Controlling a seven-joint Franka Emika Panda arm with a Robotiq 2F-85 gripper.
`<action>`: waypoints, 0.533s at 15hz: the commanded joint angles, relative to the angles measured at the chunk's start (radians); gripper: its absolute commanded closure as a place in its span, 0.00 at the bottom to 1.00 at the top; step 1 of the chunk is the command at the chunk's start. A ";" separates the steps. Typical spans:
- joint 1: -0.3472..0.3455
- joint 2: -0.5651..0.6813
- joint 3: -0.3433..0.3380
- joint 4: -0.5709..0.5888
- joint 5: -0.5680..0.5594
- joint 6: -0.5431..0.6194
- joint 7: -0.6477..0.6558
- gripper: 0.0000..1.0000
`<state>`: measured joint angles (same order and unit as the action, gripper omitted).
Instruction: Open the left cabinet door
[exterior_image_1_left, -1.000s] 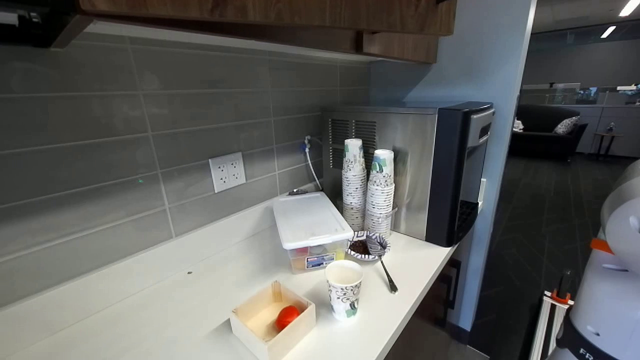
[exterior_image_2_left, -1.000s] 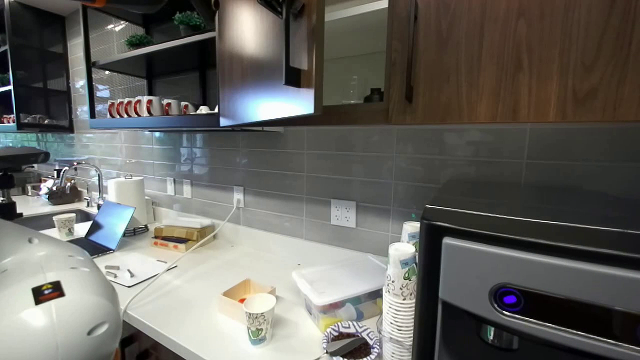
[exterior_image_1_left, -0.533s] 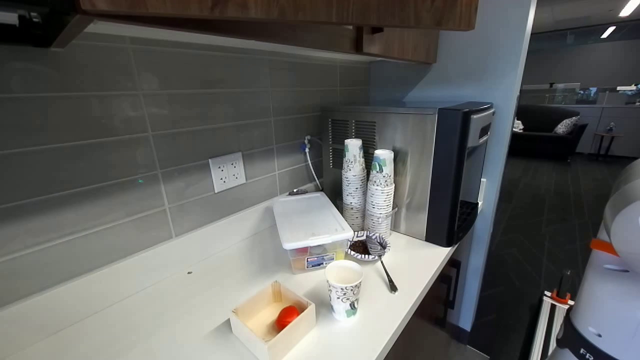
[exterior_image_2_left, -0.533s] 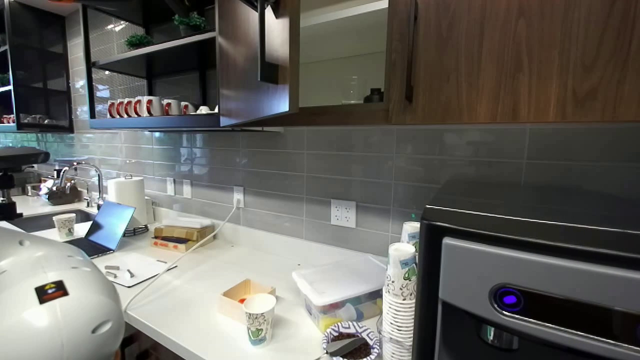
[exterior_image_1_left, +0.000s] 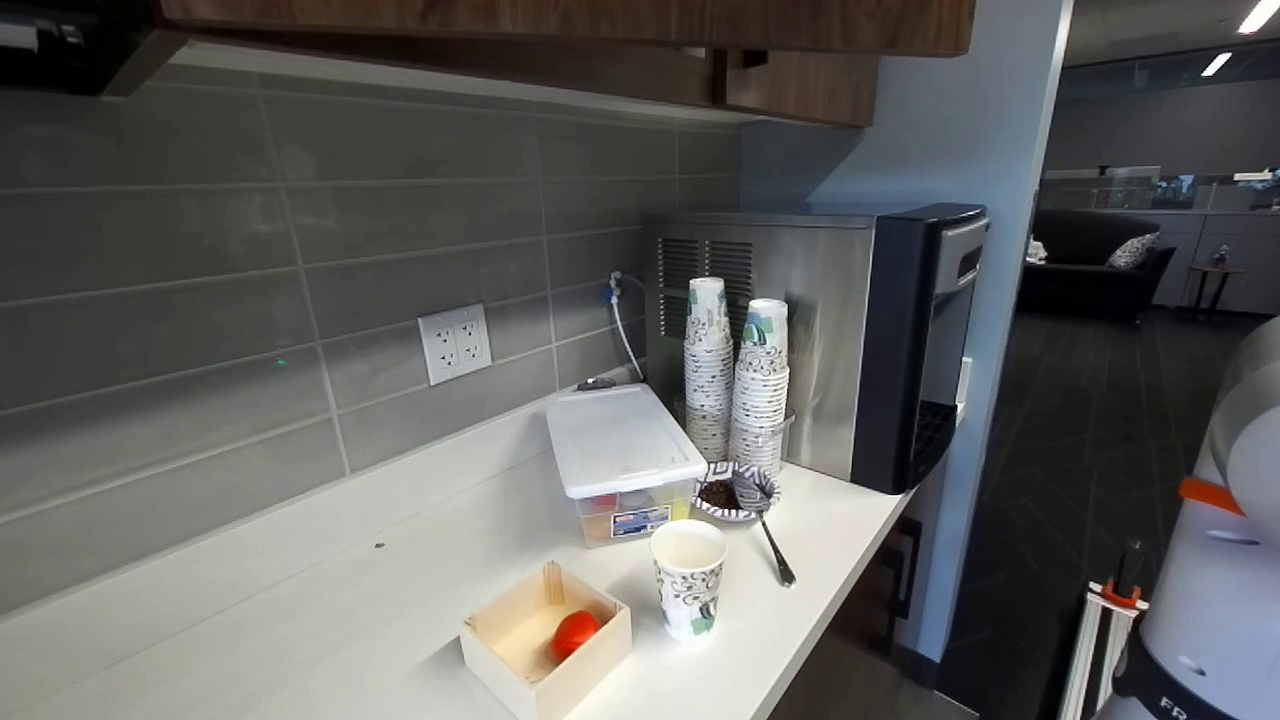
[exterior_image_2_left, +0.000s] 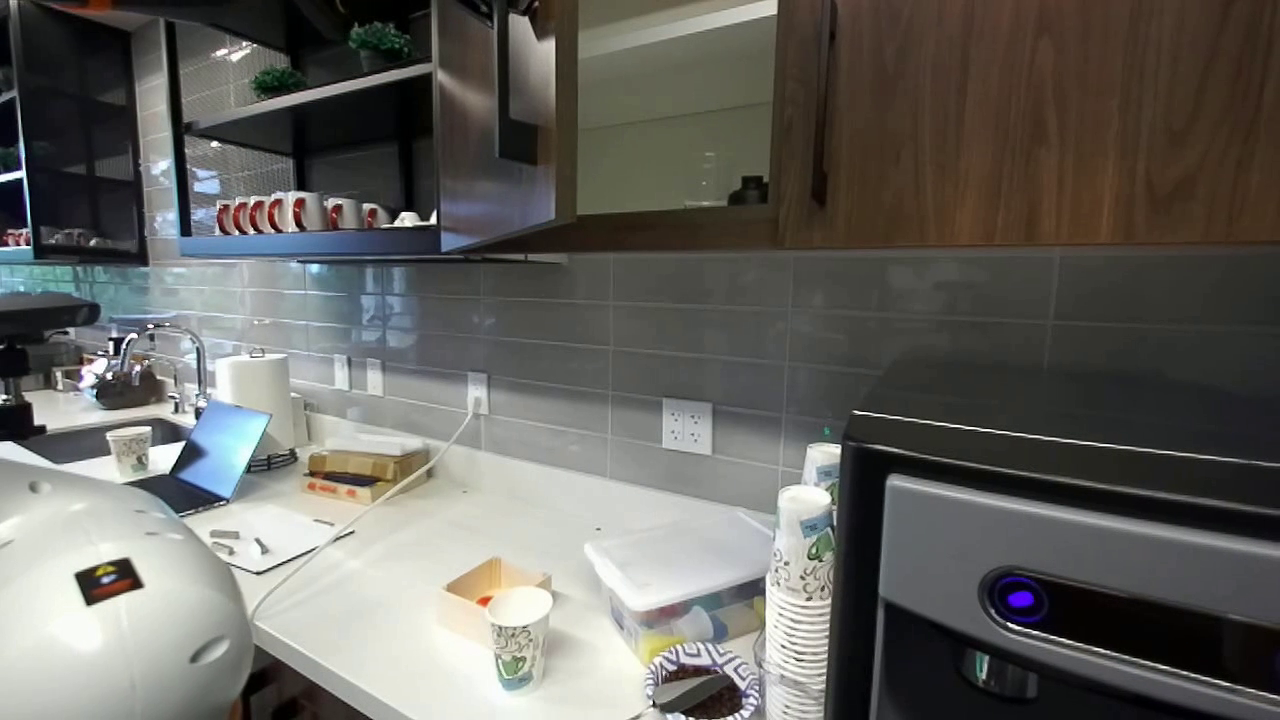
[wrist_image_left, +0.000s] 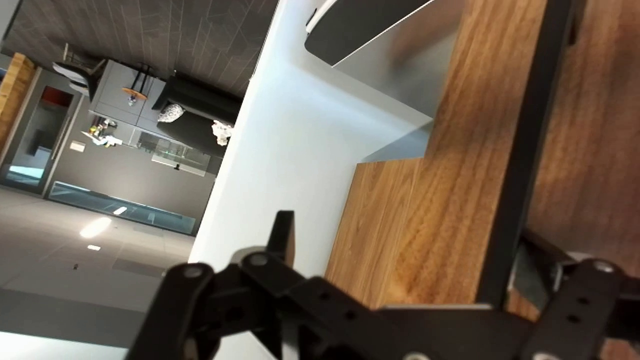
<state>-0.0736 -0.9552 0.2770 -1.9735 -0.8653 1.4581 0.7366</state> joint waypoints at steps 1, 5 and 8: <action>0.044 -0.020 0.024 -0.026 0.010 -0.031 -0.010 0.00; 0.072 -0.017 0.045 -0.037 0.006 -0.044 -0.011 0.00; 0.085 -0.017 0.045 -0.041 0.004 -0.051 -0.011 0.00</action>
<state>-0.0112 -0.9566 0.3235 -2.0036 -0.8644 1.4276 0.7352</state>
